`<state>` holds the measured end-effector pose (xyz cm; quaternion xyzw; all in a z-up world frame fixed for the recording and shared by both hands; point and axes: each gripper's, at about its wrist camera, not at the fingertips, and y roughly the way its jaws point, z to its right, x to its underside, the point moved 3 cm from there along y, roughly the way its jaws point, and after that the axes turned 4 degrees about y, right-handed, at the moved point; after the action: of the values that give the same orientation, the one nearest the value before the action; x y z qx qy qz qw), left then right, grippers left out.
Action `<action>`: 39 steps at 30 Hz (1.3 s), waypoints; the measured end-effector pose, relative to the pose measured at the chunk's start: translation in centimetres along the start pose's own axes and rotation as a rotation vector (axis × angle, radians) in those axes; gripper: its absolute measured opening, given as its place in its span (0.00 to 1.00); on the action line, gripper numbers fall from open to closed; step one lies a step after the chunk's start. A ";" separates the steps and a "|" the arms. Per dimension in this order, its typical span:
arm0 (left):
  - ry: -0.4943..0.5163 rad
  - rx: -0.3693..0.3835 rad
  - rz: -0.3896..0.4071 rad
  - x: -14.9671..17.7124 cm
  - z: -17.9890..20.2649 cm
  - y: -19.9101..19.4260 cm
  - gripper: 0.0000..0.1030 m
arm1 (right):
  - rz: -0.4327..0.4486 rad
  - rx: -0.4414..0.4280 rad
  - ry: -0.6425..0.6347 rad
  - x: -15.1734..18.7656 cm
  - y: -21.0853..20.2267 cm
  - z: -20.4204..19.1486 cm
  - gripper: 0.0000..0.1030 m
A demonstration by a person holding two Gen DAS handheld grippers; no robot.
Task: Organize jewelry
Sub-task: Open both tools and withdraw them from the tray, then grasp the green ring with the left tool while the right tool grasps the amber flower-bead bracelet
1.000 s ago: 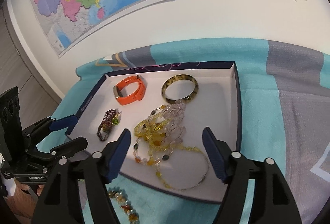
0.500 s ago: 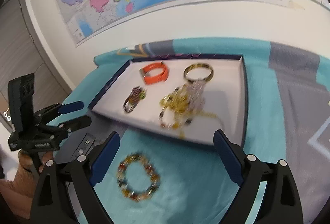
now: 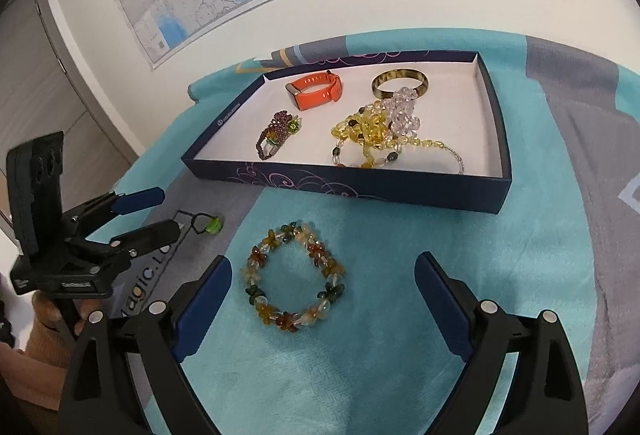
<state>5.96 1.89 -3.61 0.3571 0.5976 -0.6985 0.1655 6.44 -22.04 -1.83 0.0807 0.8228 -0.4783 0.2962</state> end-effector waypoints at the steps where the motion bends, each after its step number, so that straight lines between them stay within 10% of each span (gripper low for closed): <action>1: -0.002 0.006 -0.001 0.0 0.2 0.1 0.82 | -0.005 0.012 -0.003 0.1 0.2 0.0 0.87; 32: -0.035 0.086 -0.076 0.2 1.7 2.8 0.19 | -0.029 0.051 -0.002 0.0 0.8 0.0 0.88; 39: -0.074 0.134 -0.072 0.3 1.1 2.8 0.19 | -0.028 0.040 -0.046 -0.1 0.7 -0.9 0.63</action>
<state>7.27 0.29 -5.83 0.3198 0.5554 -0.7552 0.1379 6.45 -20.92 -2.02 0.0638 0.8071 -0.5005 0.3066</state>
